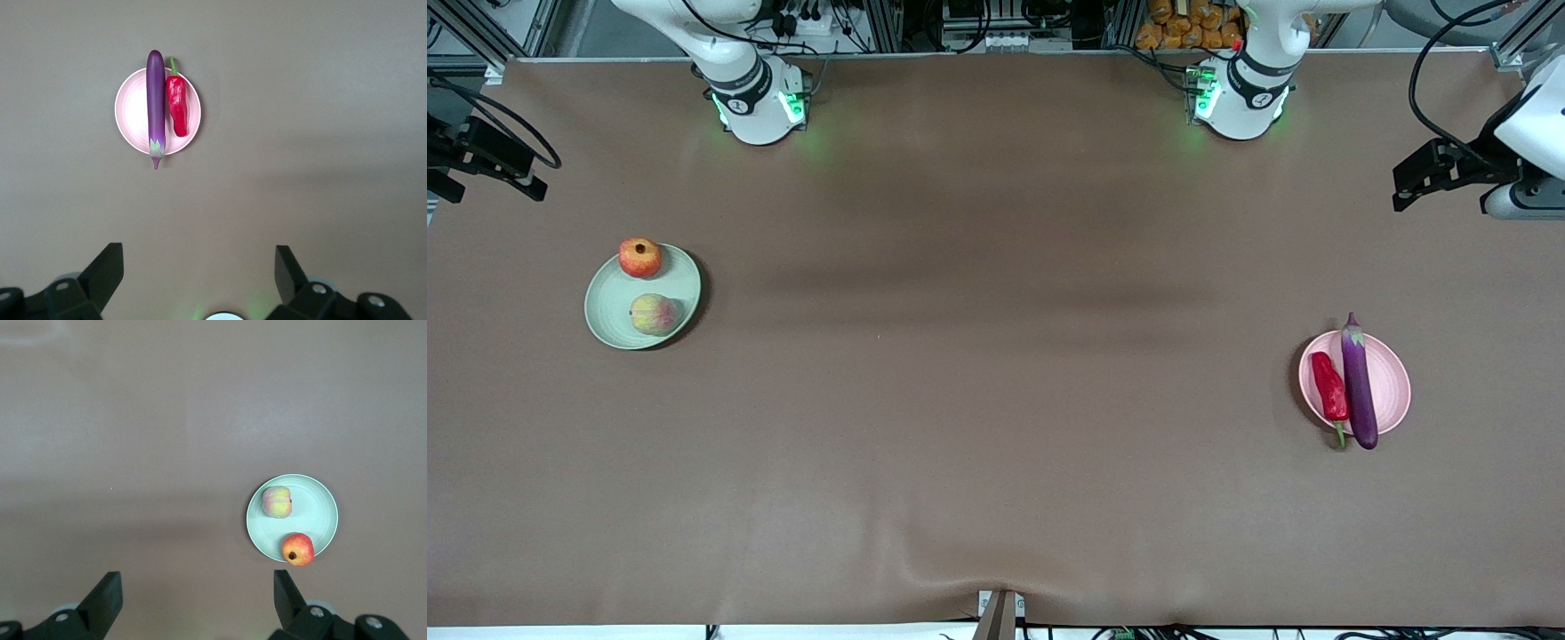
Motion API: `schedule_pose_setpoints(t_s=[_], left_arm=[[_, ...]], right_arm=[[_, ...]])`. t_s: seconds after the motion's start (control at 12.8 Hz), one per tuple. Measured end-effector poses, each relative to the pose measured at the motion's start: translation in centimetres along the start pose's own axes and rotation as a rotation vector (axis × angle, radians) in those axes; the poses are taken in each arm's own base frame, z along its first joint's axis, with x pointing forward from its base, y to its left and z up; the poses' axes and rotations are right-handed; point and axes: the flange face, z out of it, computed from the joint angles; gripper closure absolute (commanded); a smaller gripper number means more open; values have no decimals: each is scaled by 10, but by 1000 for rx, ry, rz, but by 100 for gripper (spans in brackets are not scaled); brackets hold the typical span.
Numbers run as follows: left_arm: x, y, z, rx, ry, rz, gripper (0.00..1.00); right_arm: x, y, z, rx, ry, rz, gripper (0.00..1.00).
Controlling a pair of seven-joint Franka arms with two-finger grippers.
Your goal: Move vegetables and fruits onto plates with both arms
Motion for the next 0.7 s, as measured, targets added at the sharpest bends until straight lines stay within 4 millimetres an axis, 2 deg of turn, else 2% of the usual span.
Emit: schedule_pose_setpoints(t_s=[0.7], left_arm=[[-1,-8,-5,-1,10,-33,0]], right_arm=[[0,0,0,0,0,0,0]])
